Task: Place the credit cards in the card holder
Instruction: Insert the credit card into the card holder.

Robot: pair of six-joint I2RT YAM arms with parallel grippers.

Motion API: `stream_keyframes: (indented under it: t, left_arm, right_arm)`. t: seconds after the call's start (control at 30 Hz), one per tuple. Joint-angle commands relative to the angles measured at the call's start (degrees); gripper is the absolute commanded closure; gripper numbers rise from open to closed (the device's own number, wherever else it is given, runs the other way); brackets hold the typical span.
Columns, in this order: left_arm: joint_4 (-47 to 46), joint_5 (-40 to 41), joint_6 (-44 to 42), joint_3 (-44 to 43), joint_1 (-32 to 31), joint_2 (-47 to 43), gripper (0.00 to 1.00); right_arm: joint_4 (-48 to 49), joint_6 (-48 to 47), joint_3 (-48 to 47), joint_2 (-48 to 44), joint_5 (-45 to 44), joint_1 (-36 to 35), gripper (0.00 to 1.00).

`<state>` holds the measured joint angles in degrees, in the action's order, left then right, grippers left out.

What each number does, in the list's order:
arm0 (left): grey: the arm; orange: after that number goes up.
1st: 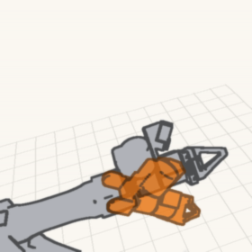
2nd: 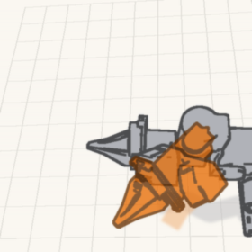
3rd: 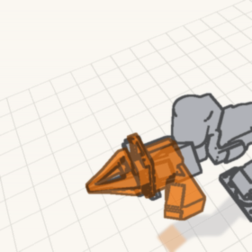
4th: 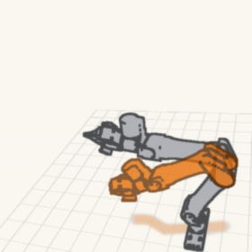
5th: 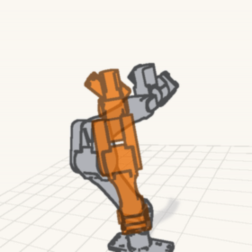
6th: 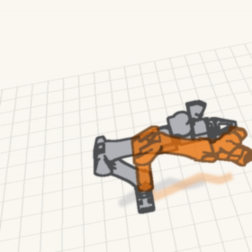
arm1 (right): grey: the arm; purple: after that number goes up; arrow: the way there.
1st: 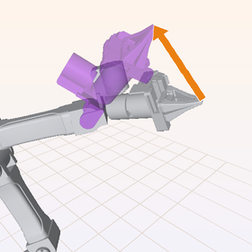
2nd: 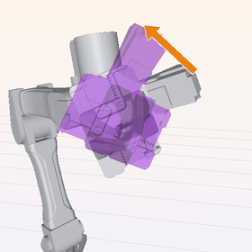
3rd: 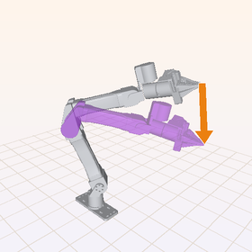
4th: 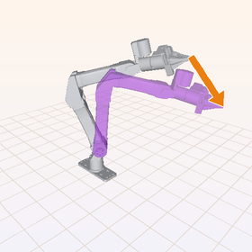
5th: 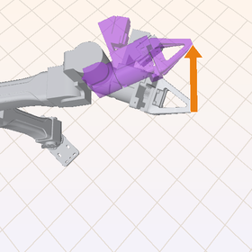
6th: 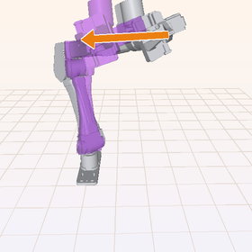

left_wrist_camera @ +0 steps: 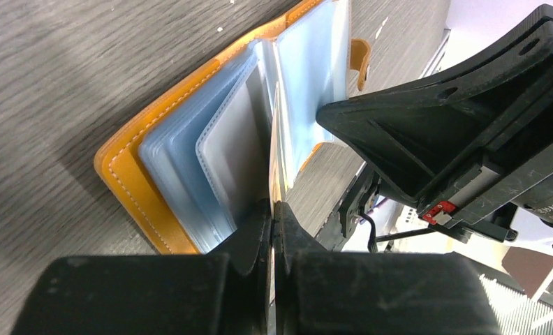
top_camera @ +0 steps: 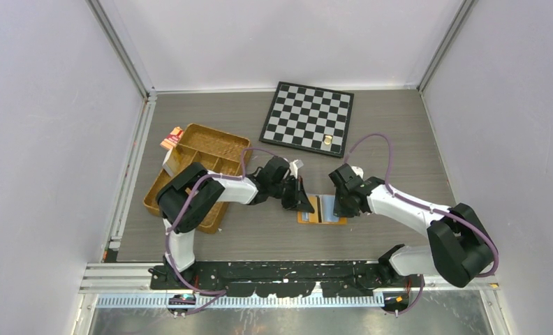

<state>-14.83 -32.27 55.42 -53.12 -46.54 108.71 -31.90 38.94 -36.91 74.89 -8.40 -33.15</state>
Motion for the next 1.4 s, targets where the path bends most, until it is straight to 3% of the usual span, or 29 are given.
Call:
stream_keyframes:
  t: [0.0,0.6,0.83,1.17,1.37]
  left_arm:
    - [-2.82,-2.23,-0.56,-2.40,-0.32,1.67,1.00]
    - [-0.05,-4.72,-4.56,-3.81,2.16,2.67,1.00]
    - [4.01,-4.11,-6.73,-4.55,2.51,3.39,1.00]
    - [6.27,-3.72,-8.31,-5.02,2.51,1.80,1.00]
    - [6.30,-3.97,-8.13,-4.84,2.51,1.73,1.00]
  right_arm:
    - [1.38,0.32,0.21,1.59,-2.05,0.19,1.00]
    - [0.25,0.80,0.09,2.23,-4.44,0.41,1.00]
    - [-4.48,2.15,-2.47,1.03,-7.60,0.46,0.70]
    - [-4.49,2.14,-3.28,-5.23,-2.91,0.47,0.66]
    - [-3.73,1.26,-3.97,-9.48,0.16,0.52,0.70]
